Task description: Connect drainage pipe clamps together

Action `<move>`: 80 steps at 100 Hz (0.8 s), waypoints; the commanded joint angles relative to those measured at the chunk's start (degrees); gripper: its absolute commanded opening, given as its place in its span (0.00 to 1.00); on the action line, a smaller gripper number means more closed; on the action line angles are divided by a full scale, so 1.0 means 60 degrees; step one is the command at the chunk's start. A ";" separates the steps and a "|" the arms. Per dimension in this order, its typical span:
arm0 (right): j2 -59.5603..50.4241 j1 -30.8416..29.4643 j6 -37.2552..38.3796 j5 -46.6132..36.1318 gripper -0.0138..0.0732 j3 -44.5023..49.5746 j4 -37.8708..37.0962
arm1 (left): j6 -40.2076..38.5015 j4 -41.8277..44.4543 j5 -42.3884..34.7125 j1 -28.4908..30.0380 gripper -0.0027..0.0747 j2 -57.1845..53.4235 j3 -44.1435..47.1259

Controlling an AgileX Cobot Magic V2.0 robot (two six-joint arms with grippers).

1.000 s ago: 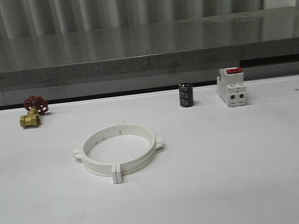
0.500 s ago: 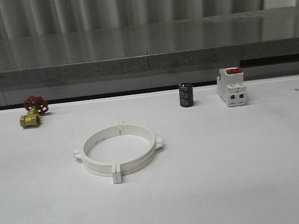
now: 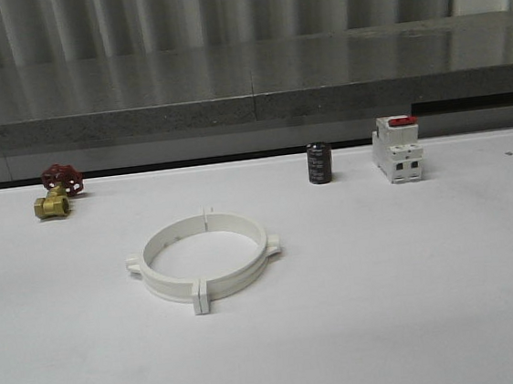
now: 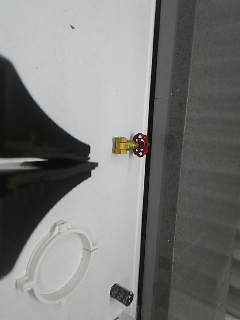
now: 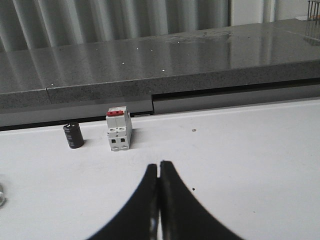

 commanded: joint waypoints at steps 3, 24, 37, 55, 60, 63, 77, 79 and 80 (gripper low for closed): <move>-0.0175 -0.0056 -0.0115 -0.0863 0.08 -0.0148 0.0000 | 0.0520 -0.0015 -0.1296 0.0027 0.01 -0.0025 0.0061; -0.0175 -0.0056 -0.0115 -0.0863 0.08 -0.0148 0.0000 | 0.1974 -0.1034 -0.1704 0.0496 0.01 -0.0972 0.0844; -0.0175 -0.0056 -0.0115 -0.0863 0.08 -0.0148 0.0000 | 0.2151 -0.1156 -0.2199 0.0923 0.01 -0.1712 0.1619; -0.0175 -0.0056 -0.0115 -0.0863 0.08 -0.0148 0.0000 | 0.2151 -0.1324 -0.3116 0.1203 0.01 -0.2673 0.2879; -0.0175 -0.0056 -0.0115 -0.0863 0.08 -0.0148 0.0000 | 0.2151 -0.1324 -0.3457 0.1297 0.01 -0.2874 0.3200; -0.0175 -0.0056 -0.0115 -0.0863 0.08 -0.0148 0.0000 | 0.2151 -0.1324 -0.3630 0.1343 0.01 -0.2976 0.3361; -0.0175 -0.0056 -0.0115 -0.0863 0.08 -0.0148 0.0000 | 0.2151 -0.1315 -0.3541 0.1457 0.01 -0.3259 0.3506; -0.0175 -0.0056 -0.0115 -0.0863 0.08 -0.0148 0.0000 | 0.2151 -0.1280 -0.3562 0.1457 0.01 -0.3259 0.3506; -0.0175 -0.0056 -0.0115 -0.0863 0.08 -0.0148 0.0000 | 0.2151 -0.1254 -0.3560 0.1457 0.01 -0.3259 0.3506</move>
